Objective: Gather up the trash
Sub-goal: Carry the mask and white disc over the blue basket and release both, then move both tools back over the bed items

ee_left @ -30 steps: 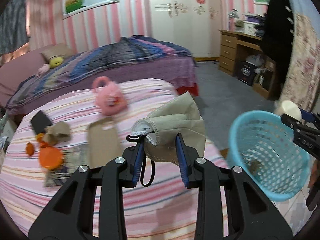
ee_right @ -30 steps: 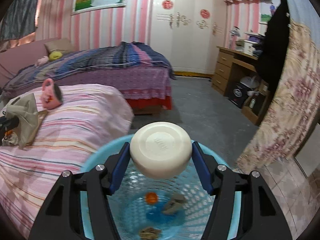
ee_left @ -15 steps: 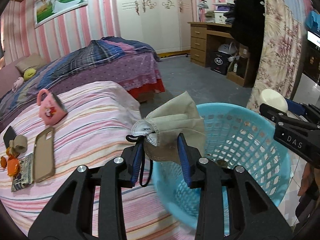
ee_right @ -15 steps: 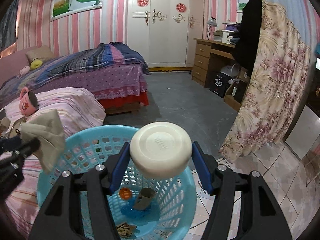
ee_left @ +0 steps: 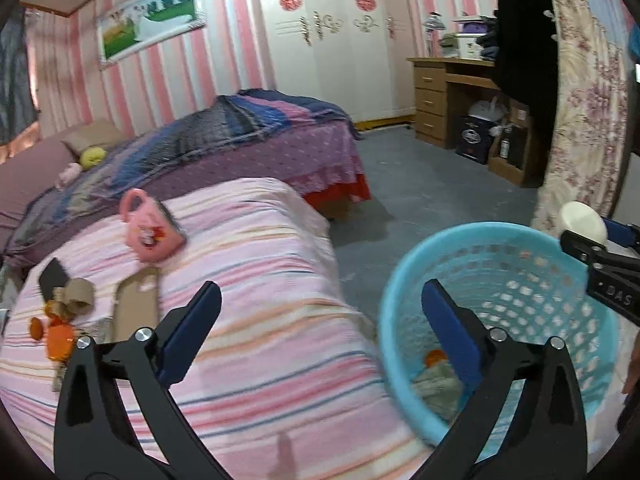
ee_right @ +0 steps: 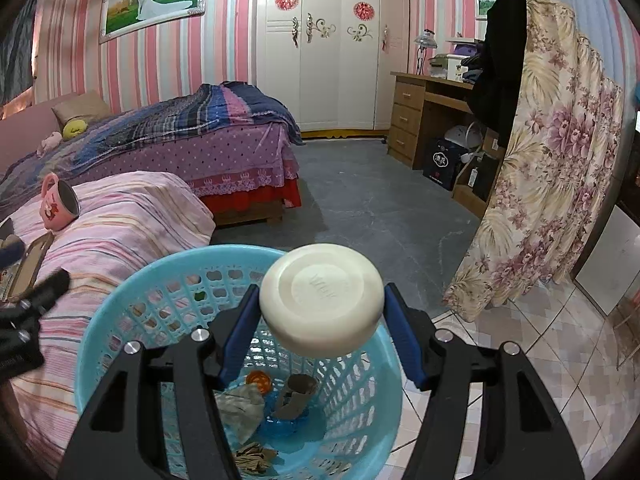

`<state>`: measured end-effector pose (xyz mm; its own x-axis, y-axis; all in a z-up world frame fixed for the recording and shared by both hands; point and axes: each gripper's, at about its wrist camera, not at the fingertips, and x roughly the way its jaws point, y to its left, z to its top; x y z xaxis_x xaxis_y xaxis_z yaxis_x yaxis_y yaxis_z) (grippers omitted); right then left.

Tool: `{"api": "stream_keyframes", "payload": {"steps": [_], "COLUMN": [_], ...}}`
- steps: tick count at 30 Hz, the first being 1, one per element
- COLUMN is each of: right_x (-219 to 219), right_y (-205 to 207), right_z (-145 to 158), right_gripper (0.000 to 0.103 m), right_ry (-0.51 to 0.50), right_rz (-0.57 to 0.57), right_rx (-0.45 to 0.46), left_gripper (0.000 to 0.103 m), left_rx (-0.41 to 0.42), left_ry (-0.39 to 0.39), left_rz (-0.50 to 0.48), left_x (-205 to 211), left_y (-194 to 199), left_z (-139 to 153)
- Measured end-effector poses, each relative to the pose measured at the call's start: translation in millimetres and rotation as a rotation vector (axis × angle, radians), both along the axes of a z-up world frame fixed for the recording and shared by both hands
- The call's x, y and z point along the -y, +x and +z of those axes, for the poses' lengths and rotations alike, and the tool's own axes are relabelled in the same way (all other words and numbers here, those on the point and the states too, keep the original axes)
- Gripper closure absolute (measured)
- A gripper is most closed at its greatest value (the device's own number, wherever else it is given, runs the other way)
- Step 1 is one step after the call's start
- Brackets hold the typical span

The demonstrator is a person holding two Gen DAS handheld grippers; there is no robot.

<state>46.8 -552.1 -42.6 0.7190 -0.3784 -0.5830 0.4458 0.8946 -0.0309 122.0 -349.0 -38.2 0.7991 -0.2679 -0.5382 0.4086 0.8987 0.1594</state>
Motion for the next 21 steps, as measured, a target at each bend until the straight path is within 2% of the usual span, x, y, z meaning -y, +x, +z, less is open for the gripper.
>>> {"api": "stream_keyframes", "payload": {"steps": [7, 8, 10, 16, 21], "right_x": [-11.8, -13.1, -17.7, -28.8, -49.8], "right_y": [4.5, 4.9, 6.5, 13.2, 24.4], "right_z": [-0.3, 0.2, 0.2, 4.9, 11.0], "right_gripper": [0.04, 0.037, 0.023, 0.011, 0.007], "right_ry": [-0.004, -0.007, -0.02, -0.032, -0.074], "right_rz": [0.013, 0.011, 0.003, -0.023, -0.013], "right_rx": [0.009, 0.013, 0.016, 0.032, 0.025], "left_gripper": [0.006, 0.006, 0.006, 0.006, 0.006], "left_rx": [-0.019, -0.022, -0.02, 0.007, 0.021], "left_ry": [-0.021, -0.025, -0.027, -0.02, -0.029], "left_rz": [0.072, 0.083, 0.1, 0.137, 0.168], "left_x": [-34.2, -39.8, -48.3, -73.6, -98.4], "left_y": [14.1, 15.9, 17.7, 18.1, 19.4], "left_z": [2.6, 3.1, 4.3, 12.9, 23.8]}}
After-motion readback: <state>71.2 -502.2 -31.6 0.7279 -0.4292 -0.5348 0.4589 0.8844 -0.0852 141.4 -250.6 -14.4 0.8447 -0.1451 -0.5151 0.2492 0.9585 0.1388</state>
